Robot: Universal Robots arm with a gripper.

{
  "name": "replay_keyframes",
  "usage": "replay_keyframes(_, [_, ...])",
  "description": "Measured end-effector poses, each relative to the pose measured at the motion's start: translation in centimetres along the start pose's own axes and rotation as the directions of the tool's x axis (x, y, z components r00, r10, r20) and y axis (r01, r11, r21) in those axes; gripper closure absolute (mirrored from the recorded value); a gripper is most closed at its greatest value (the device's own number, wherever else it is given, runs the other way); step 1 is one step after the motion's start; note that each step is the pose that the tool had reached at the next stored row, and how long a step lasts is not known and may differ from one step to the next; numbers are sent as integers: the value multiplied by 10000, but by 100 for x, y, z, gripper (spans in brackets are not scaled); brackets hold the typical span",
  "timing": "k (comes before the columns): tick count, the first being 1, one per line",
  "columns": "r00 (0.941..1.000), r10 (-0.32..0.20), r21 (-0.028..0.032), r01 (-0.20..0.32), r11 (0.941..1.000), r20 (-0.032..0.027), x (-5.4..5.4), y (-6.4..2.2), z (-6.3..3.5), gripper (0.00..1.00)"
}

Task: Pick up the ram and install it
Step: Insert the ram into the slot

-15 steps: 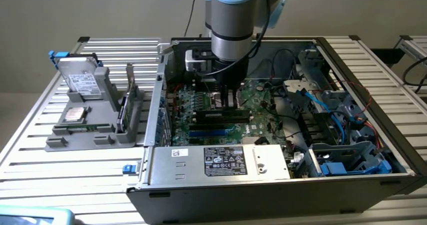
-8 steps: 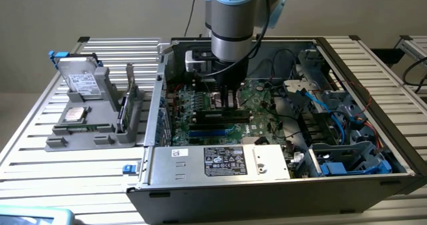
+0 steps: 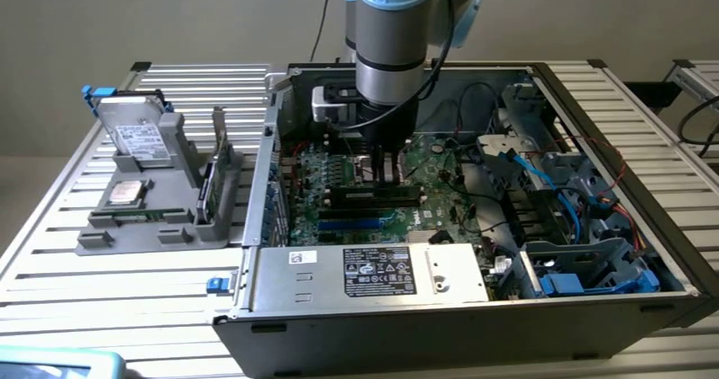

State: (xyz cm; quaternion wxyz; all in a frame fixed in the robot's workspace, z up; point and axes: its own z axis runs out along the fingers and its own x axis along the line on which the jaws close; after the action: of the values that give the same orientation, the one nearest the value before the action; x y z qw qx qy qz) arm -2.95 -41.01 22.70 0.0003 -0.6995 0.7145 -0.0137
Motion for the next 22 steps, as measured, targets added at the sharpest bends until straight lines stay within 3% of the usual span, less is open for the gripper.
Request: replay_keyframes(22, [9997, 232, -3, -232, 9997, -2, 3, 0, 0, 87])
